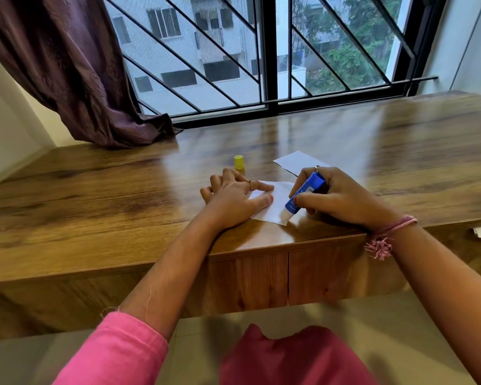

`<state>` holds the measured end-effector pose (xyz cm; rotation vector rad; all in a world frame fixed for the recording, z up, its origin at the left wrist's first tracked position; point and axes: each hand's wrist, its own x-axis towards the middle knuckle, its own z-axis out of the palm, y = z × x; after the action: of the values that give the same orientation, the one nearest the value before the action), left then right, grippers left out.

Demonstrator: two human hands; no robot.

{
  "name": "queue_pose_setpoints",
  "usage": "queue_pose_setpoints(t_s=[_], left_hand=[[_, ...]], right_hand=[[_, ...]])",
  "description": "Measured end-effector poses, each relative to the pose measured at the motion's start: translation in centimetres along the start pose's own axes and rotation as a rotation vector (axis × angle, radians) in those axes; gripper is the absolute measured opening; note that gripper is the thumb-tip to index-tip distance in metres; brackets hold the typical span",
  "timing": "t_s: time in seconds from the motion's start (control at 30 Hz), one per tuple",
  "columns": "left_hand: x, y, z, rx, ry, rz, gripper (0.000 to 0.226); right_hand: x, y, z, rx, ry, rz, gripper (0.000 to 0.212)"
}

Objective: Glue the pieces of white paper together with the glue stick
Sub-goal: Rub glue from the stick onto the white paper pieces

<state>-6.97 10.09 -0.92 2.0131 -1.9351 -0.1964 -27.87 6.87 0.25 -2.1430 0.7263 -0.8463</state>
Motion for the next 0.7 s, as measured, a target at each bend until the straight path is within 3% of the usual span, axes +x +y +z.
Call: queue_pose_setpoints(t_s=[0.17, 0.57, 0.7], left_hand=[[0.02, 0.02, -0.05, -0.002, -0.005, 0.000, 0.037], [-0.01, -0.13, 0.04, -0.013, 0.006, 0.002, 0.036], [-0.08, -0.03, 0.00, -0.010, 0.005, -0.001, 0.037]], right_hand=[[-0.05, -0.03, 0.00, 0.001, 0.007, 0.004, 0.003], [0.69, 0.90, 0.07, -0.038, 0.224, 0.081, 0.013], [0.61, 0.79, -0.03, -0.047, 0.193, 0.074, 0.012]])
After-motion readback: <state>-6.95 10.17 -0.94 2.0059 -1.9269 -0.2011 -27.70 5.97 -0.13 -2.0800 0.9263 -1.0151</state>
